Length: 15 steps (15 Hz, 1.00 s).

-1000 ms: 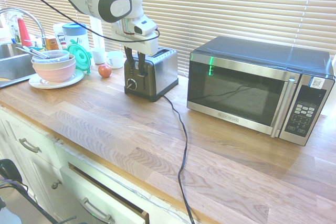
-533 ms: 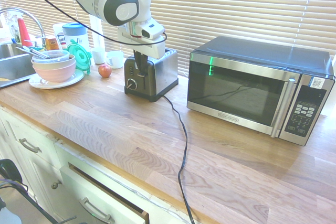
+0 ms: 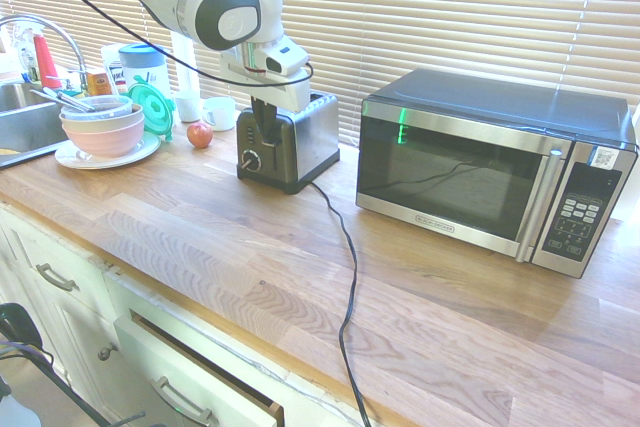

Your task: Press the toaster

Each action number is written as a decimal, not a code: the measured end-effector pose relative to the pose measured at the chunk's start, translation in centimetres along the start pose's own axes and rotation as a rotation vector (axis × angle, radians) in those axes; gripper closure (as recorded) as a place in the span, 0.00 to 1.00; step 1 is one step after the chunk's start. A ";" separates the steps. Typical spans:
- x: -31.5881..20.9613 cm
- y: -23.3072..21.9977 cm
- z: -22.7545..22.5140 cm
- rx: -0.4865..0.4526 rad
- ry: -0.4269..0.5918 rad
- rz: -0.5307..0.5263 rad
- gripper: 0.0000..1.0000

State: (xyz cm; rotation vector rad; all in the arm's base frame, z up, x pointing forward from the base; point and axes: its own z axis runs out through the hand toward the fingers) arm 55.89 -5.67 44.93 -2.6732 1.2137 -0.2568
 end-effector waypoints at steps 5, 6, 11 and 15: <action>-0.1 -0.2 1.8 -0.013 -0.021 0.002 1.00; -0.1 -0.1 2.4 -0.017 -0.029 0.007 1.00; 1.6 0.7 3.3 -0.002 -0.054 0.037 1.00; 2.4 1.1 3.4 -0.004 -0.062 0.037 1.00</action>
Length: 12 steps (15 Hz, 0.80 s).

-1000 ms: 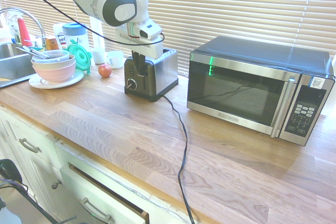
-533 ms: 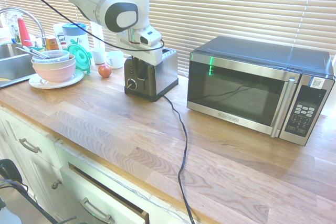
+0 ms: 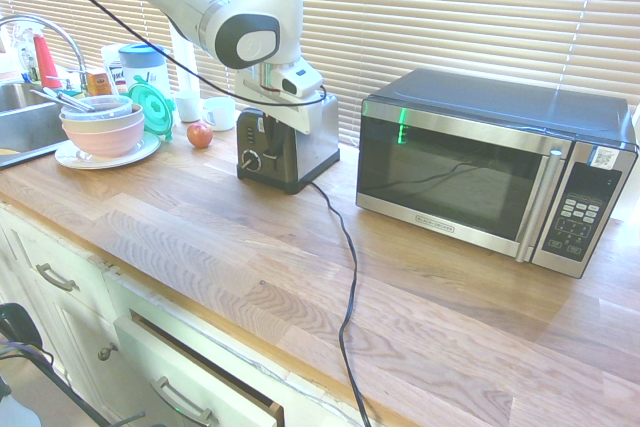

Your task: Press the toaster

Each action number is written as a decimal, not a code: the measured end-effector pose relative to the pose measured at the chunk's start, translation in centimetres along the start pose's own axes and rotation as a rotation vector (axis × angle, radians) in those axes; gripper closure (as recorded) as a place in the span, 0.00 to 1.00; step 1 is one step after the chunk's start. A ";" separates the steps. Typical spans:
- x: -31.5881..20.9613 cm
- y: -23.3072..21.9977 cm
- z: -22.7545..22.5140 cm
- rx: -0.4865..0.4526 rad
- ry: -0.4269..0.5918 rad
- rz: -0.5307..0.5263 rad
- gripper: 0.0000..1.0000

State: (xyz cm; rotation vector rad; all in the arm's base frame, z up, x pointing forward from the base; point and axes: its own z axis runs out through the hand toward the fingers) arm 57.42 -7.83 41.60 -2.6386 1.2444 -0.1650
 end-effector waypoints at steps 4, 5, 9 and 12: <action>-0.6 -0.7 0.6 -0.007 -0.007 -0.018 1.00; -0.6 -0.7 1.1 -0.012 -0.012 -0.018 1.00; -0.3 -1.0 2.3 -0.024 -0.040 -0.008 1.00; -0.6 -1.3 2.6 -0.023 -0.049 -0.011 1.00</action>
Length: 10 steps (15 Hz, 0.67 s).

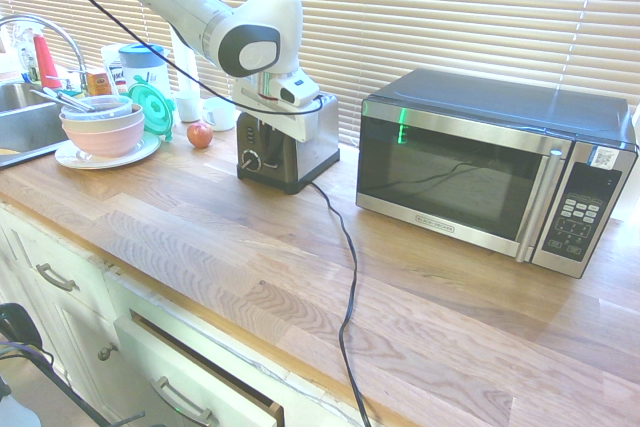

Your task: Press the toaster

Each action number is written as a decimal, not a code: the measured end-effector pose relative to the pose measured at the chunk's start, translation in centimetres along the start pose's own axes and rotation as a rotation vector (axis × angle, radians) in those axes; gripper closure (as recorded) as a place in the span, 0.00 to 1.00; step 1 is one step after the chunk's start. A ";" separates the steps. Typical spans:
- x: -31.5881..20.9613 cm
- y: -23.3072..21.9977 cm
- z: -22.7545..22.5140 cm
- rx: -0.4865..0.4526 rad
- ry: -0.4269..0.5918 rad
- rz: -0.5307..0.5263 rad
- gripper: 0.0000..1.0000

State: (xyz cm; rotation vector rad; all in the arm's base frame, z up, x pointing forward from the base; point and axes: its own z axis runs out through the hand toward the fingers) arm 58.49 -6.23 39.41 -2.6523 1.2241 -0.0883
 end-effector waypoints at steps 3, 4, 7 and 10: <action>-0.4 -0.4 0.2 0.004 -0.008 -0.003 1.00; -0.5 -0.5 0.6 0.007 -0.014 0.001 1.00; -0.5 -0.5 1.0 0.010 -0.022 0.009 1.00; -0.4 0.0 0.1 0.025 -0.002 0.013 1.00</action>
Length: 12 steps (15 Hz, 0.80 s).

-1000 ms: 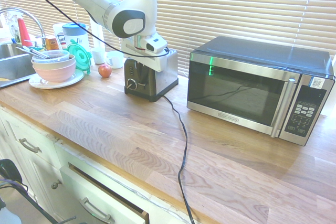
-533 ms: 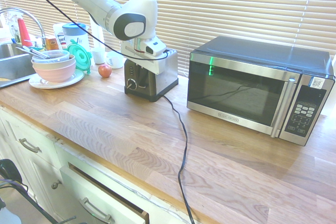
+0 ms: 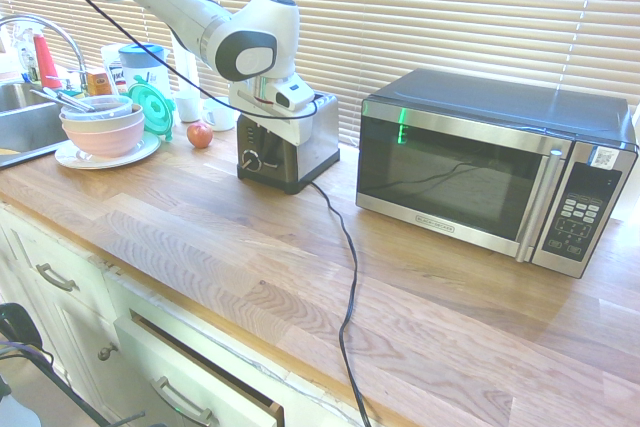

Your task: Press the toaster

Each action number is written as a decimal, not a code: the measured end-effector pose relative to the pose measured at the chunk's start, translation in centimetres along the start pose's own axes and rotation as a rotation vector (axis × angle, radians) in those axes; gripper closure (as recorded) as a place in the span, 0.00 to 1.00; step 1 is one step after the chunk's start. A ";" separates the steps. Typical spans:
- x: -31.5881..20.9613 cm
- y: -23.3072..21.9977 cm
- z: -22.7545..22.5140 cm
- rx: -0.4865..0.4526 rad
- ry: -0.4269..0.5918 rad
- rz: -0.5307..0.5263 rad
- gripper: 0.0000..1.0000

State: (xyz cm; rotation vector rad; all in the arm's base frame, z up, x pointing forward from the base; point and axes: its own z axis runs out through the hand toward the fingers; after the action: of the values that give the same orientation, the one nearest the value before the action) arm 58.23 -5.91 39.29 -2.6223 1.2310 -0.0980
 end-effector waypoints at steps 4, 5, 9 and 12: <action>-0.7 3.3 -7.0 0.082 0.098 -0.008 1.00; -1.9 4.4 -8.5 0.099 0.118 -0.022 1.00; -9.4 7.4 -9.1 0.071 0.160 -0.120 1.00; -13.8 10.1 -3.6 -0.002 0.135 -0.127 1.00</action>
State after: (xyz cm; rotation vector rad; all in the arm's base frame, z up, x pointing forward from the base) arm 41.18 -2.25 40.88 -2.7327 1.1039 -0.3008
